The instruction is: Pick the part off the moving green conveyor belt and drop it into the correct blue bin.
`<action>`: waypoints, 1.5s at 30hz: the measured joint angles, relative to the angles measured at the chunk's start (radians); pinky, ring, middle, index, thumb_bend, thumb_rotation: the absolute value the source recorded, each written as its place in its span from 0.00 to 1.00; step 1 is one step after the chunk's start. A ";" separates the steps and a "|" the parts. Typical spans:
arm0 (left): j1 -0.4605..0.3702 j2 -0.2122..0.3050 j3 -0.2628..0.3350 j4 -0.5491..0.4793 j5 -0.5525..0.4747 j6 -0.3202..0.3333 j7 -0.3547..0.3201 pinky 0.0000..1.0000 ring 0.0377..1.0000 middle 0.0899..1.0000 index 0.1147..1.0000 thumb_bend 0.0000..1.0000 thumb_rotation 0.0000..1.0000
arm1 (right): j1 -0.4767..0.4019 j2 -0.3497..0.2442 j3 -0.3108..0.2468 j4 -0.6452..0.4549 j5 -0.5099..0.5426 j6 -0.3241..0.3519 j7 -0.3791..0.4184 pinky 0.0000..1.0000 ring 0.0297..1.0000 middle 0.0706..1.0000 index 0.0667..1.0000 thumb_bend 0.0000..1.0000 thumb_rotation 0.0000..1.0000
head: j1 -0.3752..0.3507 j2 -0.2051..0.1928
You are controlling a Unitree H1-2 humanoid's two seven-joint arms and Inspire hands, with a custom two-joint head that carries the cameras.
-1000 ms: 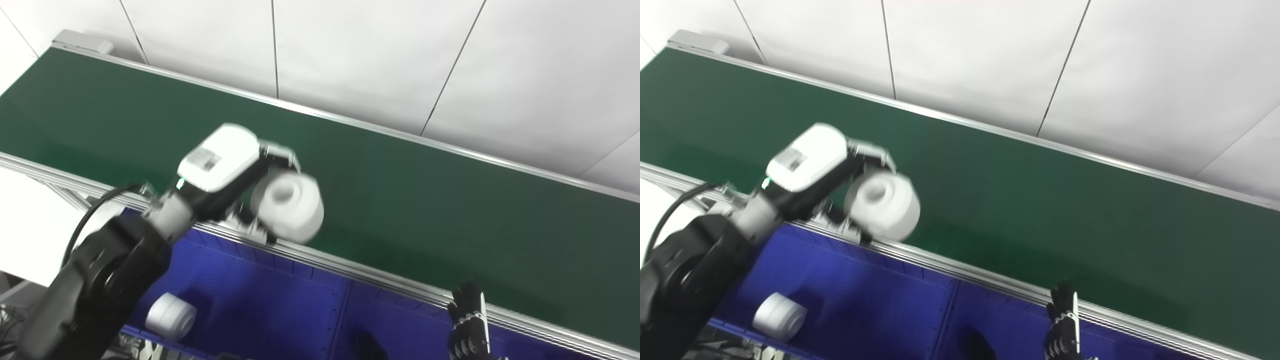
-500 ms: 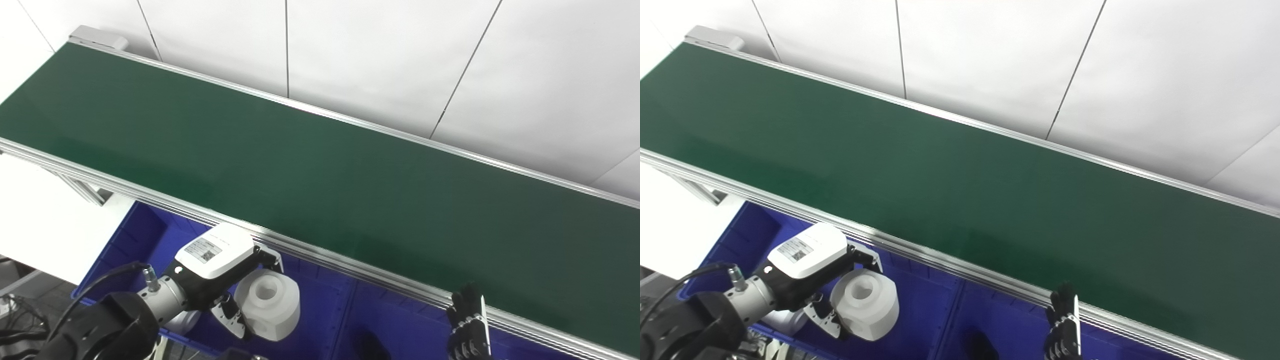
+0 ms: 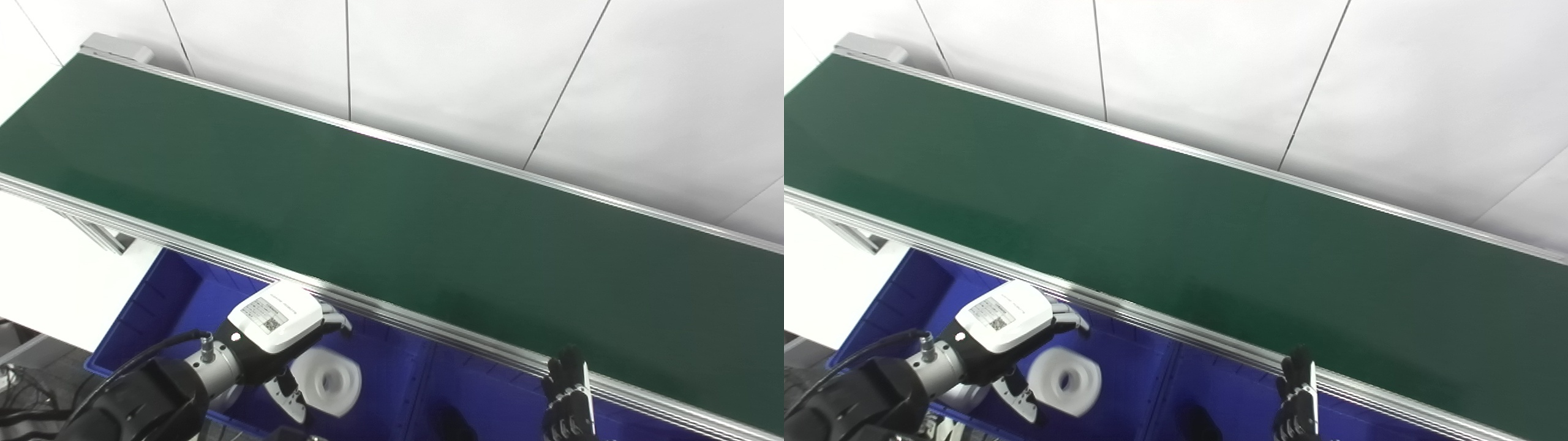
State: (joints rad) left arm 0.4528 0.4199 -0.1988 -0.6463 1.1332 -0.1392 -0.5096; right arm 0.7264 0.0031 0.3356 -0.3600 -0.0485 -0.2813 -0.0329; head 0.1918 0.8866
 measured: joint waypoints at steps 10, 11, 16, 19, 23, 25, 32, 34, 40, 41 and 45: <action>0.098 -0.195 0.037 -0.171 -0.434 0.224 -0.055 1.00 1.00 0.99 0.96 0.77 0.75 | 0.003 0.000 -0.001 -0.006 -0.001 0.004 -0.001 1.00 0.99 1.00 1.00 0.84 0.97 | -0.060 0.034; 0.098 -0.213 0.047 -0.174 -0.495 0.255 -0.056 1.00 1.00 0.99 0.96 0.77 0.75 | 0.003 -0.001 -0.002 -0.003 -0.001 0.005 -0.001 1.00 0.98 1.00 1.00 0.84 0.97 | -0.060 0.034; 0.097 -0.290 0.102 -0.175 -0.830 0.381 -0.043 1.00 1.00 1.00 1.00 0.84 0.86 | 0.003 0.000 -0.001 0.008 -0.007 0.014 -0.002 0.99 0.98 1.00 1.00 0.81 0.96 | -0.202 0.060; 0.099 -0.365 0.129 -0.182 -1.035 0.425 0.017 1.00 1.00 1.00 1.00 0.83 0.89 | 0.001 0.005 0.005 0.008 -0.026 0.014 -0.003 0.98 0.98 1.00 1.00 0.80 0.97 | -0.276 0.069; 0.132 -0.534 0.140 -0.244 -1.263 0.499 0.176 1.00 1.00 1.00 1.00 0.78 0.95 | 0.000 0.026 0.025 -0.011 -0.134 0.015 -0.012 0.96 0.96 0.99 1.00 0.81 0.97 | -0.403 0.075; 0.138 -0.579 0.124 -0.219 -1.274 0.510 0.215 1.00 1.00 1.00 1.00 0.74 0.98 | -0.001 0.029 0.025 -0.013 -0.167 0.015 -0.026 0.97 0.96 0.99 1.00 0.81 0.98 | -0.463 0.074; 0.131 -0.375 0.097 0.064 -0.999 0.284 0.247 1.00 1.00 1.00 1.00 0.76 0.96 | -0.007 0.033 0.026 0.004 -0.203 0.015 -0.075 0.98 0.96 0.99 1.00 0.79 0.97 | -0.551 0.060; 0.131 -0.341 0.083 0.078 -0.929 0.217 0.268 1.00 1.00 1.00 1.00 0.75 0.96 | -0.011 0.034 0.027 0.014 -0.213 0.014 -0.095 0.98 0.97 1.00 1.00 0.79 0.98 | -0.557 0.052; 0.139 -0.324 0.004 0.080 -0.872 0.095 0.279 1.00 1.00 1.00 1.00 0.68 0.93 | -0.017 0.032 0.036 0.036 -0.224 0.011 -0.129 0.98 0.97 1.00 1.00 0.79 0.97 | -0.560 0.038; 0.142 -0.319 -0.002 0.080 -0.872 0.083 0.279 1.00 1.00 1.00 1.00 0.65 0.93 | -0.017 0.032 0.036 0.038 -0.224 0.011 -0.133 0.98 0.97 1.00 1.00 0.79 0.97 | -0.565 0.034; 0.175 -0.283 -0.010 0.047 -0.871 0.046 0.278 1.00 1.00 1.00 1.00 0.67 0.98 | -0.017 0.031 0.039 0.038 -0.234 0.010 -0.156 0.97 0.96 0.99 1.00 0.82 0.98 | -0.597 0.037</action>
State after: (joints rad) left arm 0.6274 0.1368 -0.2086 -0.5998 0.2626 -0.0936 -0.2313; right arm 0.7094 0.0336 0.3746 -0.3218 -0.2823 -0.2715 -0.1894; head -0.4047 0.9234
